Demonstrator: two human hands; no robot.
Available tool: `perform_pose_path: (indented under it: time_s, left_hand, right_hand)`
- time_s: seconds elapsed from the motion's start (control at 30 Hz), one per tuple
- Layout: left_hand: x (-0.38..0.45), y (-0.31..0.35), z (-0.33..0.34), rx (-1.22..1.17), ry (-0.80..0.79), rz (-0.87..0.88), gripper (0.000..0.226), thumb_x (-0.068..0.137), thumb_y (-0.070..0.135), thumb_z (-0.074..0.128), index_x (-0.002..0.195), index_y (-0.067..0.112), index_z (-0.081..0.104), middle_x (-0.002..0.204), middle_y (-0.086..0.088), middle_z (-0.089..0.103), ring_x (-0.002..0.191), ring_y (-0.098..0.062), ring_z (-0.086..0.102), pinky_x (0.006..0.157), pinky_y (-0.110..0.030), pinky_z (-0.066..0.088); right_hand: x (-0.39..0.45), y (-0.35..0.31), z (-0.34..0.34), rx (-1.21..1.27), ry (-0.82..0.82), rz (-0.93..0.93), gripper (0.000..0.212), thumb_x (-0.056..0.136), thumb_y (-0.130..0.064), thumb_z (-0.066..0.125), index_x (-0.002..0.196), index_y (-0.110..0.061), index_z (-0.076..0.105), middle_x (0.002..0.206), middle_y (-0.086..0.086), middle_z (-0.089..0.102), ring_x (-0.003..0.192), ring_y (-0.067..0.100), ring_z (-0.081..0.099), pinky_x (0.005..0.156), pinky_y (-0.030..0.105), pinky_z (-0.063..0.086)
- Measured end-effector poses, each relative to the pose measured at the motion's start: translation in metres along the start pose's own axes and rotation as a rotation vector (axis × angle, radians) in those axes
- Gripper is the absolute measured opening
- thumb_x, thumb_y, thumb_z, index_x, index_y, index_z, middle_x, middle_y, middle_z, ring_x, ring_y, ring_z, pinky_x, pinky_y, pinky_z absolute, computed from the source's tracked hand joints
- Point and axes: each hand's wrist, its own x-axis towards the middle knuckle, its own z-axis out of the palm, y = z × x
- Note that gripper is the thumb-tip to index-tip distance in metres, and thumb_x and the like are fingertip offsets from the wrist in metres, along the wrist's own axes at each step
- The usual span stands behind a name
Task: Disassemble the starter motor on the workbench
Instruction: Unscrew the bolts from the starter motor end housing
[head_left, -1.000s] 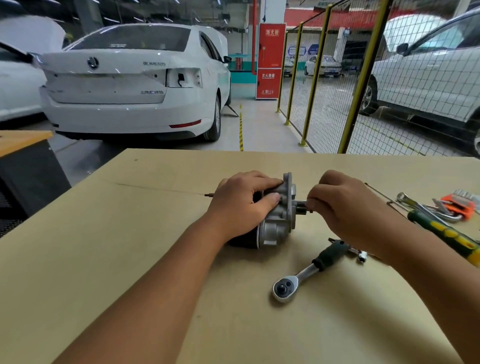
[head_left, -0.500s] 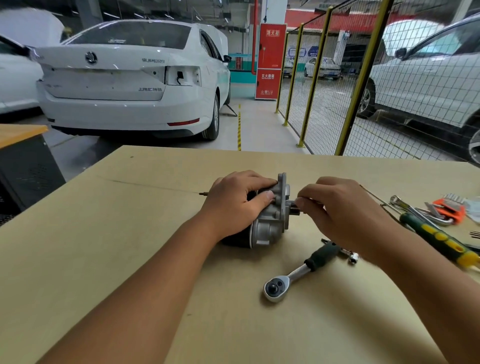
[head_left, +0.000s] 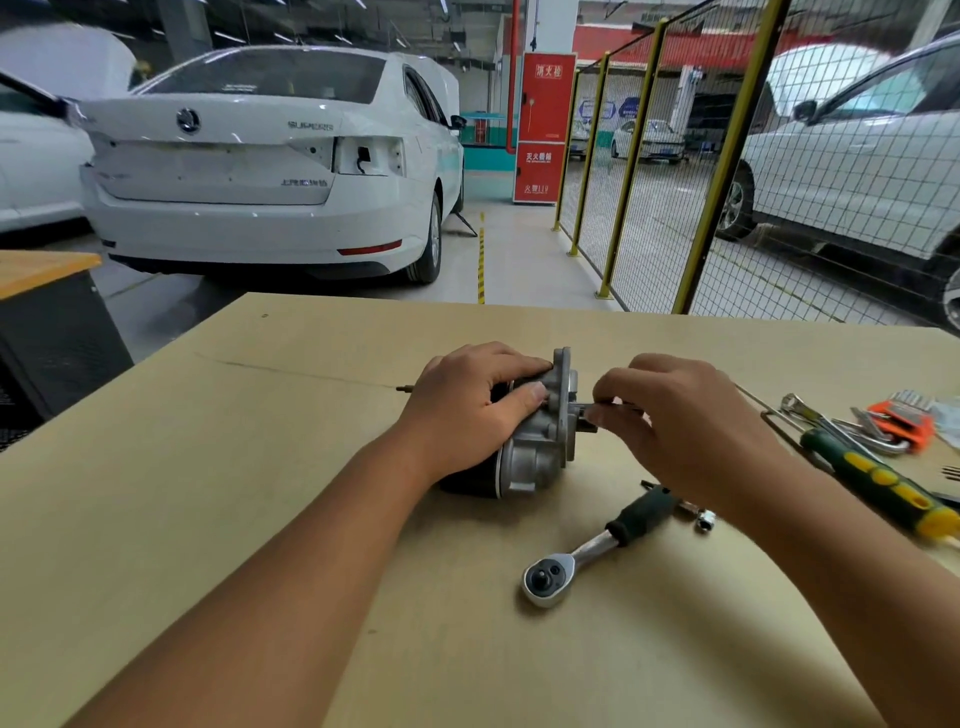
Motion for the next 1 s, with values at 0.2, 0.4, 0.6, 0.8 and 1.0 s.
perform_pose_path:
  time_s: [0.2,0.4,0.6,0.8,1.0]
  left_hand:
    - [0.000,0.001,0.000,0.009,-0.005,-0.006,0.046,0.087,0.044,0.058,0.128,0.028,0.073,0.121,0.011,0.071,0.115,-0.015,0.064,0.104,-0.047,0.047]
    - [-0.001,0.001,0.000,0.001,0.002,-0.001,0.045,0.087,0.044,0.059,0.127,0.027,0.073,0.119,0.011,0.072,0.114,-0.014,0.065,0.103,-0.045,0.049]
    - [0.000,-0.001,0.001,-0.014,0.023,-0.002,0.043,0.088,0.044,0.060,0.125,0.027,0.074,0.117,0.010,0.073,0.112,-0.016,0.066,0.099,-0.045,0.052]
    - [0.000,0.000,0.001,0.002,0.017,0.009,0.043,0.087,0.043,0.060,0.125,0.028,0.074,0.117,0.011,0.072,0.112,-0.016,0.065,0.099,-0.045,0.051]
    - [0.000,-0.001,0.002,0.009,0.010,0.009,0.043,0.089,0.043,0.058,0.126,0.027,0.073,0.118,0.012,0.072,0.113,-0.015,0.065,0.100,-0.045,0.050]
  right_hand:
    - [0.001,0.005,0.008,0.027,-0.023,0.010,0.020,0.099,-0.024,0.060,0.095,-0.011,0.074,0.089,0.001,0.062,0.073,0.023,0.059,0.069,0.041,0.052]
    - [0.000,-0.003,0.008,-0.196,0.099,0.072,0.019,0.094,-0.041,0.063,0.091,-0.025,0.073,0.089,-0.009,0.065,0.071,0.024,0.063,0.073,0.036,0.043]
    - [-0.004,-0.005,0.008,-0.050,0.040,0.048,0.030,0.101,-0.035,0.047,0.105,-0.015,0.070,0.097,0.004,0.055,0.071,0.030,0.056,0.061,0.039,0.049]
    - [-0.003,-0.002,0.010,-0.042,0.044,0.075,0.023,0.103,-0.025,0.052,0.104,-0.011,0.070,0.097,0.005,0.061,0.077,0.029,0.059,0.070,0.040,0.048]
    - [-0.005,0.001,0.006,-0.112,0.051,0.074,0.028,0.098,-0.042,0.047,0.101,-0.022,0.066,0.093,-0.004,0.065,0.069,0.023,0.055,0.068,0.034,0.039]
